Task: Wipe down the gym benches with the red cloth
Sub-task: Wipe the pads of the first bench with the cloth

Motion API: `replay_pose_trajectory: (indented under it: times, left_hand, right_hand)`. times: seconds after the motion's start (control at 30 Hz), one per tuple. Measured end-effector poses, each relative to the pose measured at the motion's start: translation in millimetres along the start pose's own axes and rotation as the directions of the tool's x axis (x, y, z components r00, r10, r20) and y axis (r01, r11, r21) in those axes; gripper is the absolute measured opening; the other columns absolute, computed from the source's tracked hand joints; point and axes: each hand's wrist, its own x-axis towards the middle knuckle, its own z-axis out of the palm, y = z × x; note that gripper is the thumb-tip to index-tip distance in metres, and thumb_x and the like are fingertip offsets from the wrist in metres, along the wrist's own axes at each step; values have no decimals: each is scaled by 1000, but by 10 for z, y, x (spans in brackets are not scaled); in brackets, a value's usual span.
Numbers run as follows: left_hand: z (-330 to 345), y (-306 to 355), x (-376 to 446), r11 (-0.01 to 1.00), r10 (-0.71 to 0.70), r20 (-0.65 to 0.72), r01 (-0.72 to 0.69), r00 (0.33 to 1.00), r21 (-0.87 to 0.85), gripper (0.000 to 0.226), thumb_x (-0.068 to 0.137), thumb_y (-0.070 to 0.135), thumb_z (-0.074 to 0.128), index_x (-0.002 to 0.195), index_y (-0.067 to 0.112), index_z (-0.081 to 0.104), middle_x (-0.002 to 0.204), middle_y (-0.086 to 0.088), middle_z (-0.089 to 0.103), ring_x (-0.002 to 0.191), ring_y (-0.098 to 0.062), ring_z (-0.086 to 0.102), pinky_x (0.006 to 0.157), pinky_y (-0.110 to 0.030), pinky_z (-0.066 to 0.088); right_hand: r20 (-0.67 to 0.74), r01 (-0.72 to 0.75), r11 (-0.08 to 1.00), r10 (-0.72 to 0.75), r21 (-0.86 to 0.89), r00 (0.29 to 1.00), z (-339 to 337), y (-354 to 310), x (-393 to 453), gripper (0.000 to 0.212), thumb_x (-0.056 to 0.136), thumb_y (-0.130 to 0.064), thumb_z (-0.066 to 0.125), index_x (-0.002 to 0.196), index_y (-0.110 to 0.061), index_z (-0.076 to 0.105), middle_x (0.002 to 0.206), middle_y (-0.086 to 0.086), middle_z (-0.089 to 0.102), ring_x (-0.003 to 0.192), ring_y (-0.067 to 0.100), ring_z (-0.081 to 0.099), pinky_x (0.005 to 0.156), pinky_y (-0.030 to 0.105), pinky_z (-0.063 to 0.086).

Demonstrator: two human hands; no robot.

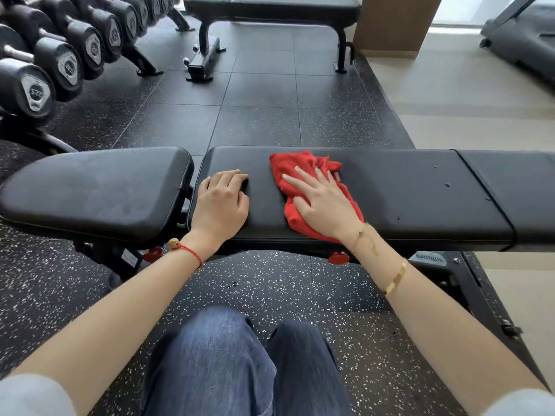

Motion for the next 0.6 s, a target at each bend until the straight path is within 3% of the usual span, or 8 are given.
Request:
replay_pose_trajectory:
  times: [0.1,0.23,0.33,0.47,0.6]
  left_hand:
    - [-9,-12,-1,1000,8,12,-8,1000,-3,38,89,15,51,126,14,59,136,-5,58,130,-24,47,112,-46,32]
    - [-1,-12,-3,1000,8,20,-8,1000,9,39,90,17,50,128,14,58,137,-4,57,131,-23,46,113,-45,31]
    - [13,-1,1,1000,8,10,-9,1000,23,39,88,18,49,126,13,59,135,-5,58,130,-25,48,111,-46,32]
    - [17,10,-2,1000,10,-5,-10,1000,29,40,86,19,47,123,13,60,132,-6,59,127,-26,50,109,-46,34]
    - [18,16,-4,1000,3,-6,-3,1000,20,38,87,16,51,124,13,60,133,-5,59,128,-25,49,110,-46,33]
  right_hand:
    - [-18,5,1000,-5,2,1000,-84,247,-232,52,95,-24,46,145,-36,40,158,-6,28,149,24,15,123,41,2]
    - [-64,-244,970,243,-13,968,-239,695,-170,50,96,-27,45,145,-34,39,159,-4,25,150,26,12,122,45,2]
    - [-52,-334,940,332,-63,942,-260,745,123,52,96,-30,41,148,-34,35,161,0,21,149,32,11,122,46,1]
    - [-6,-265,962,265,-72,964,-175,465,377,53,97,-33,38,149,-35,31,162,0,18,149,33,8,122,47,-2]
    - [-8,-76,997,75,-24,997,-54,145,154,52,95,-31,43,146,-36,36,160,-4,23,150,29,8,121,42,-5]
